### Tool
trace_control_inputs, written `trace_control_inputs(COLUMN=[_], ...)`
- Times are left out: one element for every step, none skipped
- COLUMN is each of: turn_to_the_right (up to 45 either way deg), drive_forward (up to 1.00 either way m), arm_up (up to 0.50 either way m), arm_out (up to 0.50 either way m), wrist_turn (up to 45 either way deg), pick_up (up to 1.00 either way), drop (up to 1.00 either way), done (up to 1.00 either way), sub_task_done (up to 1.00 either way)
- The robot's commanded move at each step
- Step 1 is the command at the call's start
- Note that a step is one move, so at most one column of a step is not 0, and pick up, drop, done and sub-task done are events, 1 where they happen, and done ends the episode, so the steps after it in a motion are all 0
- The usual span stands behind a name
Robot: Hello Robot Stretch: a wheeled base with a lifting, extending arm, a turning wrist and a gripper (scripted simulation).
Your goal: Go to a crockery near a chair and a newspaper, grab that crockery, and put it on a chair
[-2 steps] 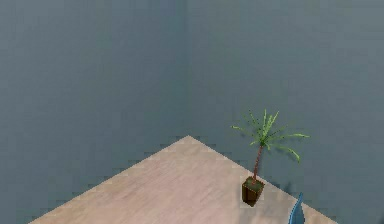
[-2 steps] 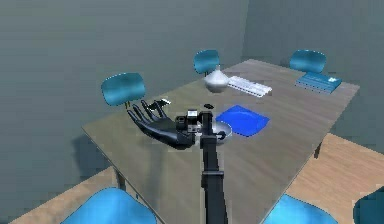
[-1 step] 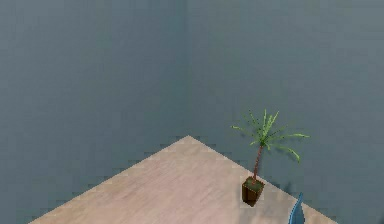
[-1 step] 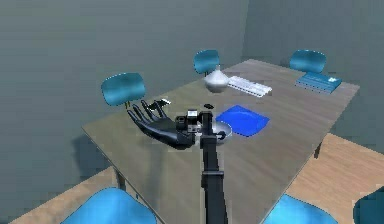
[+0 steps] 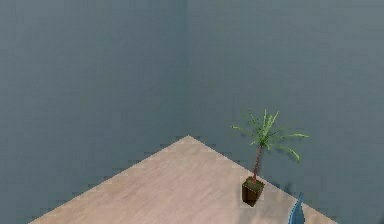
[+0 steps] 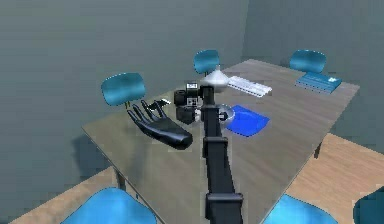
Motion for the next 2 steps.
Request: trace_control_inputs(turn_to_the_right=[0.0,0.0], drive_forward=[0.00,0.00], arm_up=[0.14,0.00], arm_out=[0.00,0.00], wrist_turn=[0.0,-45.0], pick_up=[0.00,0.00], drop=[0.00,0.00], done=[0.00,0.00], sub_task_done=[0.00,0.00])
